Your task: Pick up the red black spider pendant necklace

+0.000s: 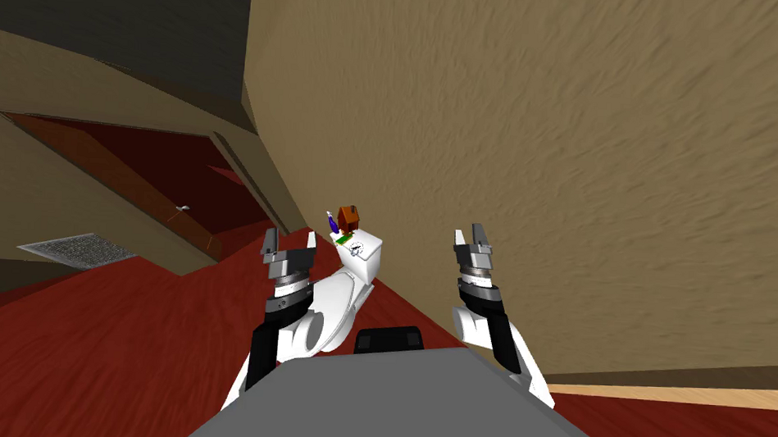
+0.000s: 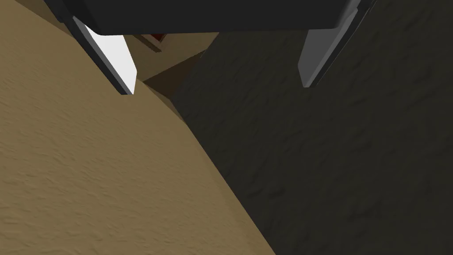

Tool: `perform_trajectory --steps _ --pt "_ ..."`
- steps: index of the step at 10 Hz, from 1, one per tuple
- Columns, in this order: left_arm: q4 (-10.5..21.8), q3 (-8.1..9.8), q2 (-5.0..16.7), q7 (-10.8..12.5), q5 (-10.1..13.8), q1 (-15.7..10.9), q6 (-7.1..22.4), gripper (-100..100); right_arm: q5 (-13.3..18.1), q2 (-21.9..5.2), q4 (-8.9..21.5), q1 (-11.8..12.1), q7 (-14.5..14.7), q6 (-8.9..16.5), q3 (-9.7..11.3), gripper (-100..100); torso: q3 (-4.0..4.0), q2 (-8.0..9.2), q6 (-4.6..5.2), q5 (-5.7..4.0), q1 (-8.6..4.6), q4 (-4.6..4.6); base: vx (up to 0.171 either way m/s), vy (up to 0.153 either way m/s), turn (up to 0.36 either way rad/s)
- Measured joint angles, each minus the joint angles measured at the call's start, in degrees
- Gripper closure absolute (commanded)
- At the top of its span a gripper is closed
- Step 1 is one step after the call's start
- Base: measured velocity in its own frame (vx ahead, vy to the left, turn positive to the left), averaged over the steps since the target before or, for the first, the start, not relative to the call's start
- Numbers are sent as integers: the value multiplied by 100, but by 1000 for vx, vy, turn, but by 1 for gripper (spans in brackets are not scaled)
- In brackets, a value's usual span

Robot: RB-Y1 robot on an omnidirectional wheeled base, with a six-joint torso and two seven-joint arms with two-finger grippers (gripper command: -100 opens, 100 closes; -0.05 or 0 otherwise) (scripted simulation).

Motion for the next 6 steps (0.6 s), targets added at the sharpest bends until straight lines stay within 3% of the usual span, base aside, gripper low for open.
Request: perform_trajectory --steps 2,6 --pt "104 -2 261 14 -10 -123 112 -100 0 0 0 0 0 0 0 0 2 3 0 0 1 1 -17 -2 -7" --pt "665 54 786 164 -11 -598 455 -100 0 0 0 0 0 0 0 0 6 10 1 1 2 2 -33 0 -20"
